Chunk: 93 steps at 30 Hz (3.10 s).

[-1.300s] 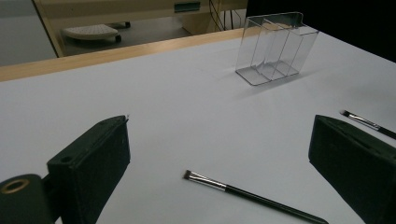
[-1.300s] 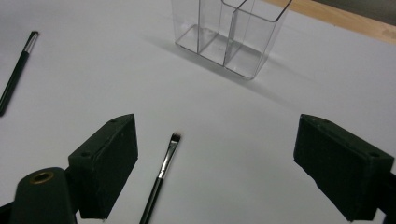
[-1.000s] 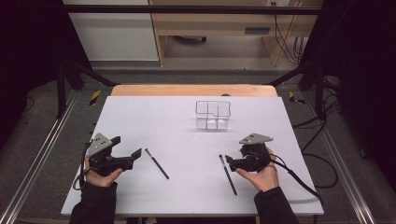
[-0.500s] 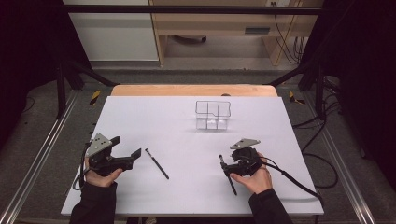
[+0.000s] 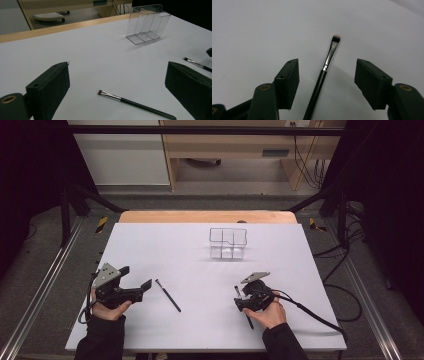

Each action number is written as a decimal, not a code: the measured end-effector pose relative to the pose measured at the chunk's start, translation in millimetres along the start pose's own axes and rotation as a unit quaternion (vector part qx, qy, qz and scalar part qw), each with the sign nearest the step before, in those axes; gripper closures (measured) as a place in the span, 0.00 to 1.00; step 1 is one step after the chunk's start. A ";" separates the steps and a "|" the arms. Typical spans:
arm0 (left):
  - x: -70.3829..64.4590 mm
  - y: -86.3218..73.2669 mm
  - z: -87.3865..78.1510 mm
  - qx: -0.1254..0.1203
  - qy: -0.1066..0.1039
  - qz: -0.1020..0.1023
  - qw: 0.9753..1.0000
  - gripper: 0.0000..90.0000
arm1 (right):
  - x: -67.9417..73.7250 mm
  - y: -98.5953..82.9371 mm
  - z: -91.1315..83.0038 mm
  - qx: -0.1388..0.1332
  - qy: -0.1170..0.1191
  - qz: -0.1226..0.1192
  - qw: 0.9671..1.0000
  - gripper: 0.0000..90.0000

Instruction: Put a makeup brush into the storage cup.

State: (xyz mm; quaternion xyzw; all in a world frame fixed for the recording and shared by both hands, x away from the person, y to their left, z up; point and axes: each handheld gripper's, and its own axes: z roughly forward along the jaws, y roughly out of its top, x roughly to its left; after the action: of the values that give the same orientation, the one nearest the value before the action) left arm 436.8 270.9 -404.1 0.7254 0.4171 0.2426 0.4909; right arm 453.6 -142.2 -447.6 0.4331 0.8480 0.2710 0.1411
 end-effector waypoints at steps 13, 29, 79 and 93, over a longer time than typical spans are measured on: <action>0.1 0.1 -0.2 0.000 -0.001 0.000 1.000 0.06 | -2.5 -3.9 8.5 0.026 0.010 0.016 0.999 0.62; 0.2 0.0 0.1 0.001 -0.003 0.000 1.000 0.06 | -2.0 -5.4 11.4 0.040 0.012 0.009 0.999 0.82; 0.6 0.7 0.3 0.003 -0.007 0.001 1.000 0.07 | -8.9 18.4 -2.7 0.134 0.029 -0.038 0.990 0.70; 0.3 0.1 1.4 0.006 -0.009 0.002 1.000 0.07 | -5.2 15.4 8.5 0.181 0.038 -0.039 0.982 0.81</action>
State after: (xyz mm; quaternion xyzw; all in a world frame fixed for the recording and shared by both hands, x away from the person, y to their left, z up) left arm 438.1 270.4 -404.5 0.7312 0.4129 0.2346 0.4897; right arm 470.8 -136.2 -445.6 0.4075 0.9040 0.1235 0.0385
